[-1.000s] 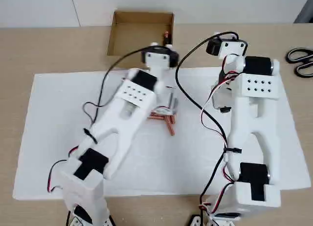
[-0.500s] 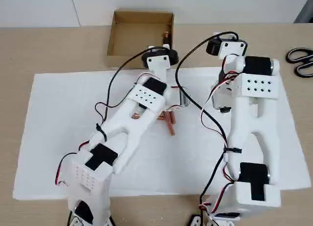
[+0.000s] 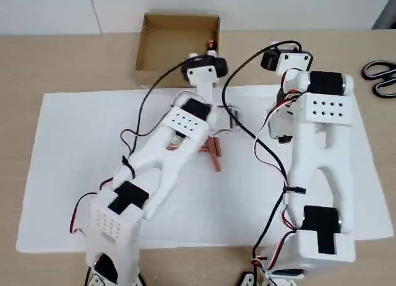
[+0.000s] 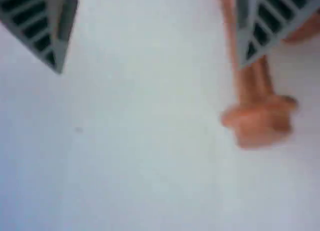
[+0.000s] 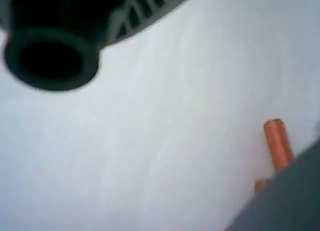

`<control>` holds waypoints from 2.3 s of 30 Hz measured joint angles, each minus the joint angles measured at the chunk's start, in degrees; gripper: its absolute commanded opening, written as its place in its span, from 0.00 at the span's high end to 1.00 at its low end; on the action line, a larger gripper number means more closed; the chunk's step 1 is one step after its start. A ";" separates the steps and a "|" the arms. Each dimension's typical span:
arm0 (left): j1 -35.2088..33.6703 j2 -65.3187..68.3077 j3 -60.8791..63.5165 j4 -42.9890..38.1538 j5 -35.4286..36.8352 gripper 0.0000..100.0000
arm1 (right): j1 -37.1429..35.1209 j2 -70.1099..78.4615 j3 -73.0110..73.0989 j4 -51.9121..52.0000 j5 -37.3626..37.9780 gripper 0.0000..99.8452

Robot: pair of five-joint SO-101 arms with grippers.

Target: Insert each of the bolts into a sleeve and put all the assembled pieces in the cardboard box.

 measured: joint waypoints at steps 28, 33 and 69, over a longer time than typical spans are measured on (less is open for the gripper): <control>-1.41 6.51 -2.73 -0.53 0.09 0.93 | 0.00 0.00 0.00 0.00 0.00 1.00; -1.14 9.05 -4.04 -0.70 0.09 0.95 | 0.00 0.00 0.00 0.00 0.00 1.00; -5.54 10.29 -39.30 26.64 -6.24 0.99 | 0.00 1.49 0.53 -0.62 0.00 1.00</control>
